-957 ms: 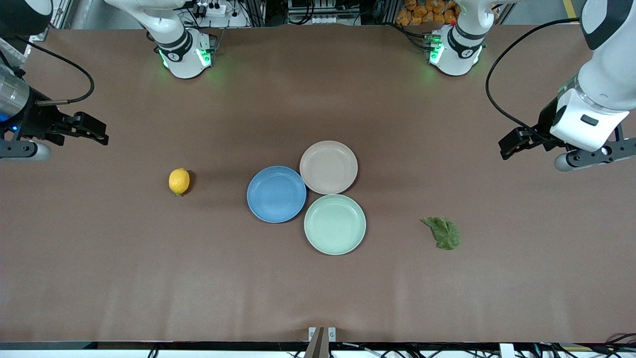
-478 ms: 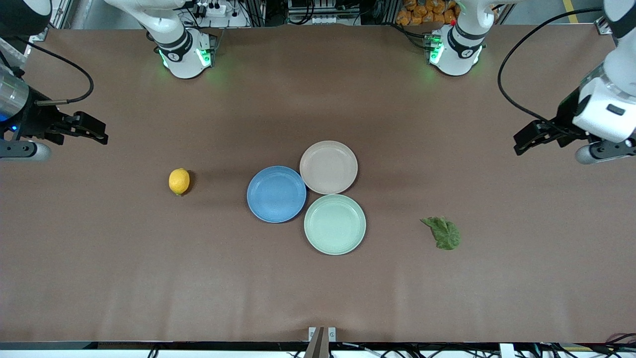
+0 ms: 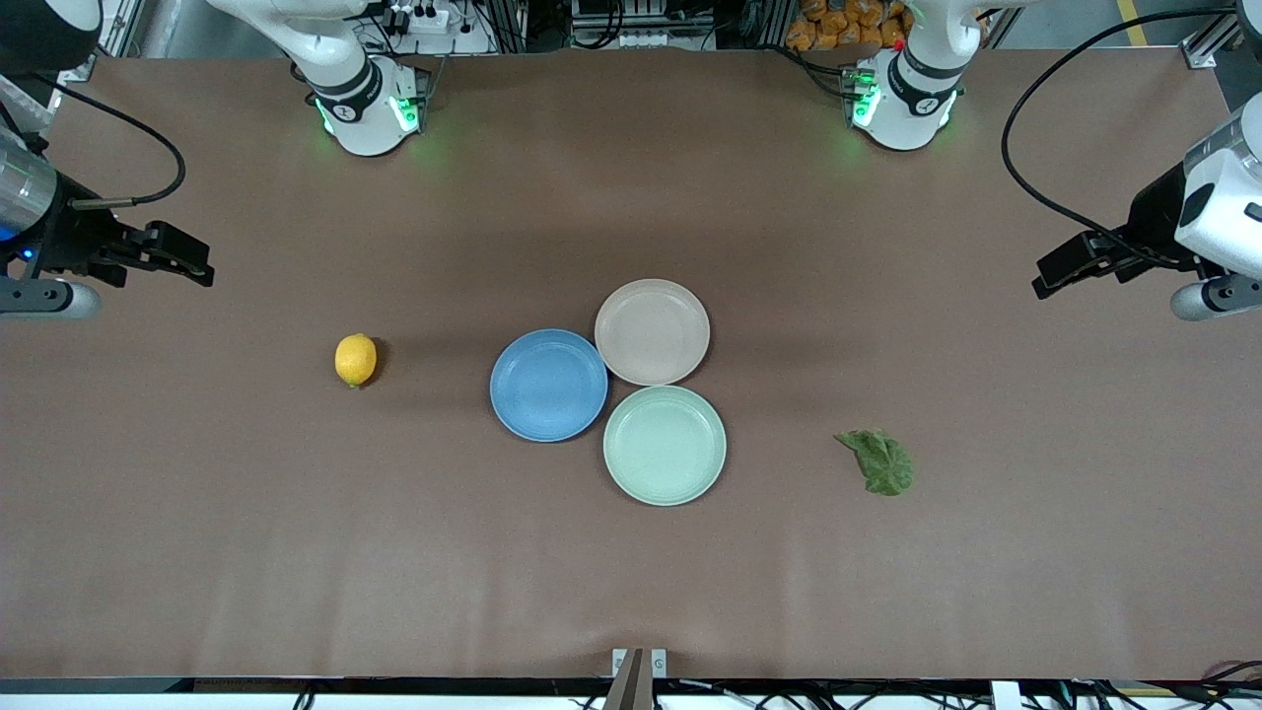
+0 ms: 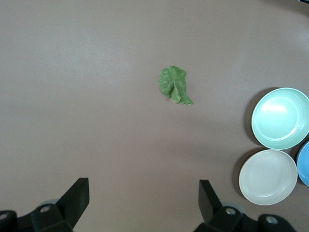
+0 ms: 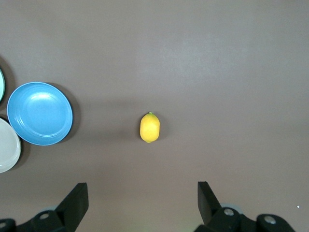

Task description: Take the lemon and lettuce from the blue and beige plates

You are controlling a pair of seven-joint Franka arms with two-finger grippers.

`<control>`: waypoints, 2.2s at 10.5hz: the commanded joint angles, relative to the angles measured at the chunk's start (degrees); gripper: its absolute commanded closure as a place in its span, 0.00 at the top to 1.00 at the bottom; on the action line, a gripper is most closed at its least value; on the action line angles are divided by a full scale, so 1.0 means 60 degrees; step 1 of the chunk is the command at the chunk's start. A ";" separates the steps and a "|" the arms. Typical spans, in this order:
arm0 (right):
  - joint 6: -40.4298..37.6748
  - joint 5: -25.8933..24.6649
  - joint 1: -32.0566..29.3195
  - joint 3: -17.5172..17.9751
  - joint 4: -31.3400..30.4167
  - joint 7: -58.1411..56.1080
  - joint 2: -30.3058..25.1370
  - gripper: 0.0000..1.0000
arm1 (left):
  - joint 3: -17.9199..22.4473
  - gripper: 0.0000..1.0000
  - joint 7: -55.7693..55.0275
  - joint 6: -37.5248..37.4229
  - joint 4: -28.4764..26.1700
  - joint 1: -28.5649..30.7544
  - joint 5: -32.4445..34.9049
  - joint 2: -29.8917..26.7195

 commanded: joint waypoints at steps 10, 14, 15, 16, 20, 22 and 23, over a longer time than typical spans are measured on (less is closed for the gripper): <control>-0.0208 0.0030 -0.0038 -0.0031 0.0148 -0.0076 0.0021 1.00 | 0.0301 1.00 0.0212 -0.0673 -0.0136 -0.0069 -0.0195 -0.0402; -0.0252 0.0030 -0.0053 -0.0016 0.0148 -0.0076 0.0021 1.00 | 0.0184 1.00 0.0183 -0.0673 -0.0019 -0.0259 0.0067 -0.0314; -0.0252 0.0030 -0.0053 -0.0016 0.0148 -0.0076 0.0021 1.00 | 0.0169 1.00 0.0168 -0.0673 -0.0004 -0.0259 0.0054 -0.0227; -0.0252 0.0030 -0.0053 -0.0016 0.0148 -0.0076 0.0036 1.00 | 0.0169 1.00 0.0183 -0.0673 0.0025 -0.0274 0.0054 -0.0198; -0.0252 0.0030 -0.0053 -0.0016 0.0148 -0.0076 0.0021 1.00 | 0.0169 1.00 0.0474 -0.0673 0.0142 -0.0216 0.0667 -0.0197; -0.0252 0.0030 -0.0053 -0.0031 0.0148 -0.0076 0.0021 1.00 | 0.0169 1.00 0.0651 -0.0673 0.0405 -0.0157 0.0889 -0.0241; -0.0252 0.0030 -0.0053 -0.0031 0.0148 -0.0076 0.0021 1.00 | 0.0169 1.00 0.0666 -0.0673 0.0421 -0.0128 0.0889 -0.0241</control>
